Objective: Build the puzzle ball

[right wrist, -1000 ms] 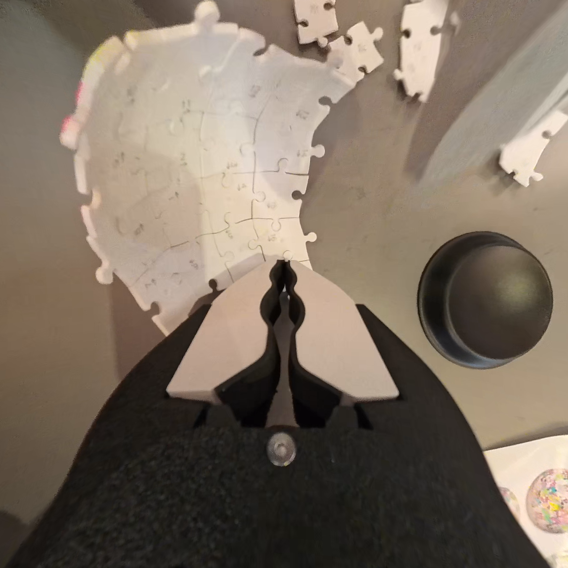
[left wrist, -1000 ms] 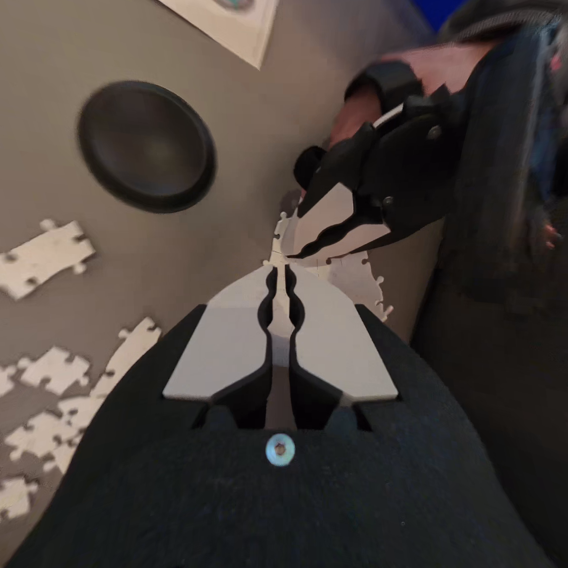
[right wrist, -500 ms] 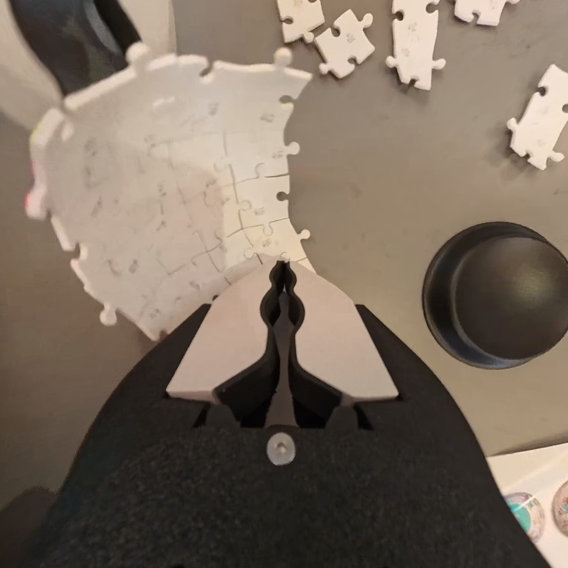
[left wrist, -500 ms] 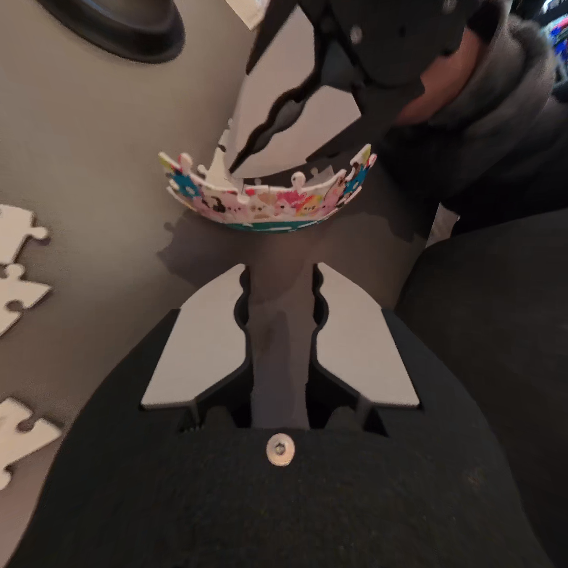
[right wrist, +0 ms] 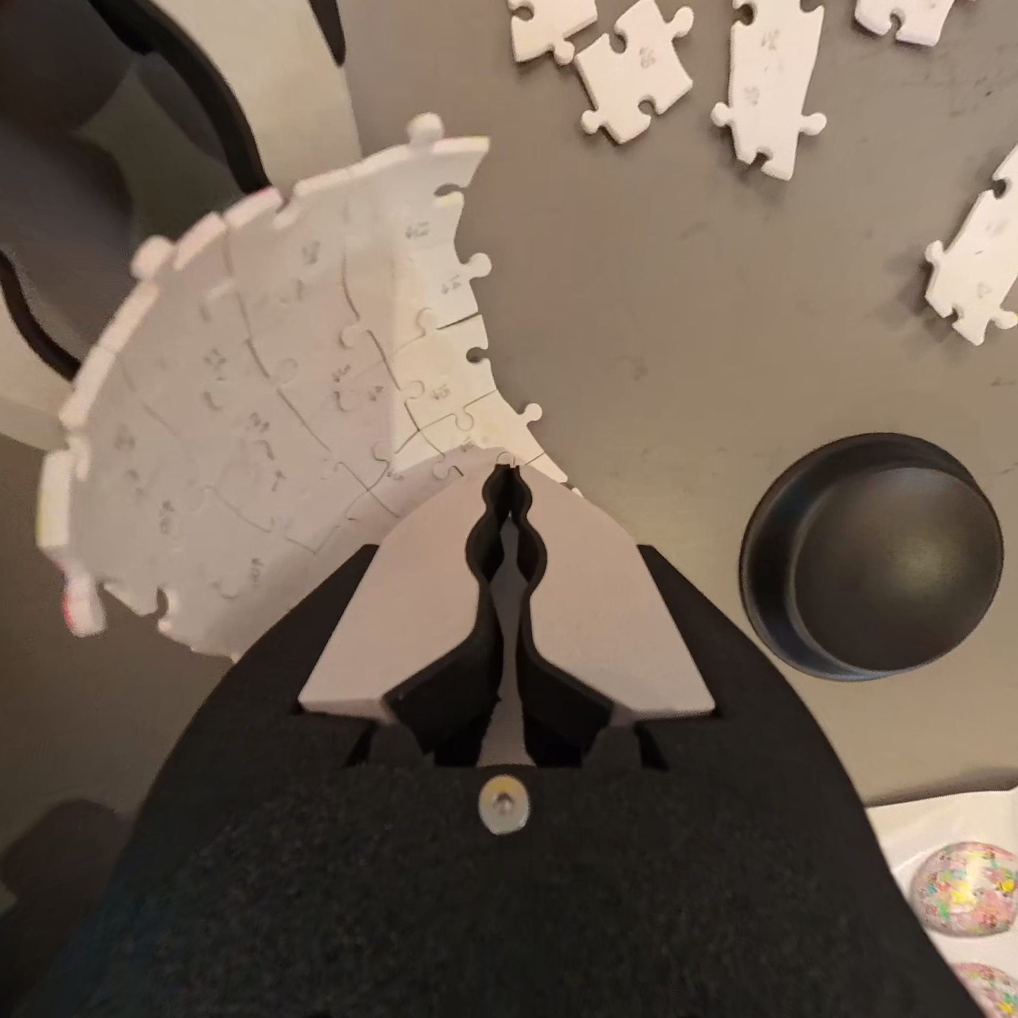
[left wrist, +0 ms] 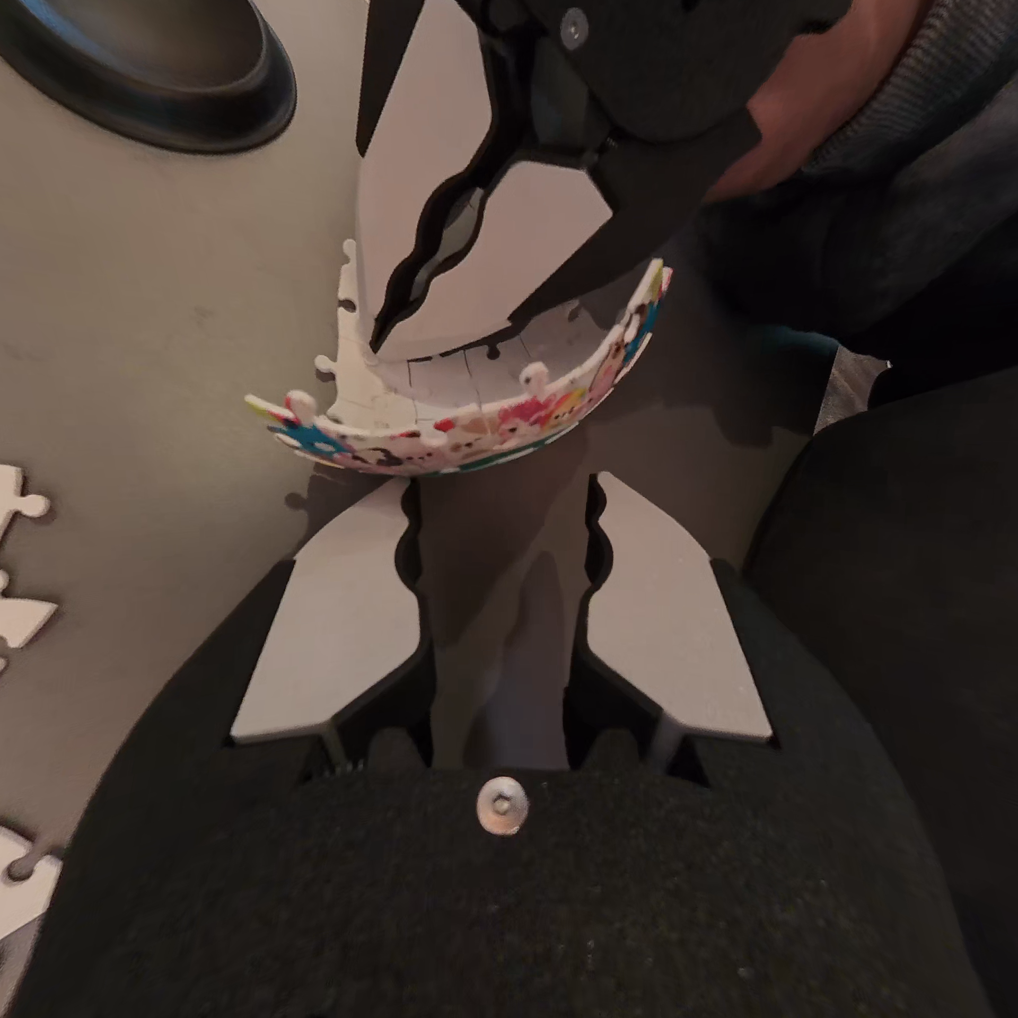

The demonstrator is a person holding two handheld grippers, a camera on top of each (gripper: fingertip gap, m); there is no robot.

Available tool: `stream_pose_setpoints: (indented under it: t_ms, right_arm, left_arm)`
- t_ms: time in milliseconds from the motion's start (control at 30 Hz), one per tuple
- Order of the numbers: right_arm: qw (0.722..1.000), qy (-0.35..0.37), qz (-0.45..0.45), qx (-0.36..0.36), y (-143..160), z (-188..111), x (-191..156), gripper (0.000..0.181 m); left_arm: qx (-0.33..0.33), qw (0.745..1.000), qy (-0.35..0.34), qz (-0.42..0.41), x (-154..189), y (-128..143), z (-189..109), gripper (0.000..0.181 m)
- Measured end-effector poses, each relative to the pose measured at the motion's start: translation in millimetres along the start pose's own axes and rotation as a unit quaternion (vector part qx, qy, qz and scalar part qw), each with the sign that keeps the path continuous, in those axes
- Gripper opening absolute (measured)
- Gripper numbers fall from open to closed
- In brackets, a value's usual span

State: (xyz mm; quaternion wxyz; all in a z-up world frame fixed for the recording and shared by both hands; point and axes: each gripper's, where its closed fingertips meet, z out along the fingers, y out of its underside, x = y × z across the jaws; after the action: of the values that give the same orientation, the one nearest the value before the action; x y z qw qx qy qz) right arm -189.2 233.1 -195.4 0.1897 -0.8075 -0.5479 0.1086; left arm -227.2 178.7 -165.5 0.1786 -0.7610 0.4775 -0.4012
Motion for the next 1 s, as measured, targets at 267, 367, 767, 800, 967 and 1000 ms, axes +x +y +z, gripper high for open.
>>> stream_pose_setpoints:
  t_ms: [267, 367, 767, 800, 967, 1000]
  right_arm:
    - [1.000, -0.019, 0.003, 0.008, -3, 1, -2, 0.000]
    - [0.999, -0.029, 0.002, 0.014, -6, 0, -3, 0.000]
    - [0.997, -0.044, 0.029, 0.059, -5, -19, -4, 0.000]
    - [0.996, -0.047, 0.032, 0.067, -5, -24, -6, 0.000]
    - [0.994, -0.026, 0.079, 0.077, 14, -36, -5, 0.000]
    - [0.992, -0.024, 0.087, 0.086, 14, -36, -6, 0.000]
  left_arm:
    - [-0.011, 1.000, 0.004, -0.005, 0, 5, 4, 0.056]
    - [-0.013, 1.000, 0.006, -0.009, 0, 6, 5, 0.056]
    - [-0.028, 1.000, 0.011, -0.007, 4, 11, 13, 0.056]
    - [-0.028, 1.000, 0.011, -0.008, 4, 11, 13, 0.056]
    - [-0.031, 0.999, 0.014, -0.008, 6, 12, 12, 0.056]
    - [-0.030, 0.999, 0.014, -0.008, 6, 11, 12, 0.056]
